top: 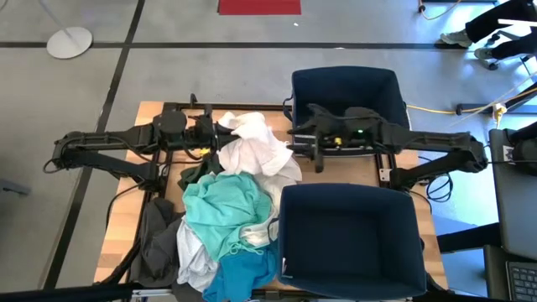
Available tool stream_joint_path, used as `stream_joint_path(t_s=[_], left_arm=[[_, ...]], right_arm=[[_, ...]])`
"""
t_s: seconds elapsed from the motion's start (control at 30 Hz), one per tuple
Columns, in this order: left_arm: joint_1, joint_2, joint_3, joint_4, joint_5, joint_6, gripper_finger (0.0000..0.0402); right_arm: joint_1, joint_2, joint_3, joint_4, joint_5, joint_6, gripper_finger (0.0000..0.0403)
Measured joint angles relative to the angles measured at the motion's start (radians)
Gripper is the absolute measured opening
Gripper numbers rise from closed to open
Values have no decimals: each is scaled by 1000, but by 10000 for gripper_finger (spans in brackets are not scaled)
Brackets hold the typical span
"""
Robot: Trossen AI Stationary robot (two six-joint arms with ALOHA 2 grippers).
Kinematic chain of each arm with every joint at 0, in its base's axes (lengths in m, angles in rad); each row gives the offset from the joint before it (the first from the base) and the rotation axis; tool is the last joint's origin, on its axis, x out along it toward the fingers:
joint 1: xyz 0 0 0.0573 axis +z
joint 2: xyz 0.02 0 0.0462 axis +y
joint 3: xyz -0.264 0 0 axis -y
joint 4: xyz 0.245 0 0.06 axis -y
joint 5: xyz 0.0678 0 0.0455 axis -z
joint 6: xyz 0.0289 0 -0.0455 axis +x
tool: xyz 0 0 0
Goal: Sort clothes
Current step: Put the white polo shirt into the top blue bin
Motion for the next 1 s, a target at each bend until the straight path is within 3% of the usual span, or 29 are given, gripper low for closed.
stream_joint_path(t_s=[0.13, 0.3, 0.7, 0.87, 1.0], left_arm=[[-4, 0, 0, -1, 0, 0, 16], [-6, 0, 0, -1, 0, 0, 10], [-6, 0, 0, 3, 2, -1, 10], [-12, 0, 0, 20, 109, -4, 13], [-39, 0, 0, 72, 162, -1, 12]], right_arm=[[0, 72, 50, -22, 1, -29, 314], [0, 124, 84, -16, 1, -34, 361], [0, 238, 87, 164, 55, -56, 363], [0, 289, 87, 205, 112, -68, 363], [0, 325, 87, 257, 42, -81, 363]])
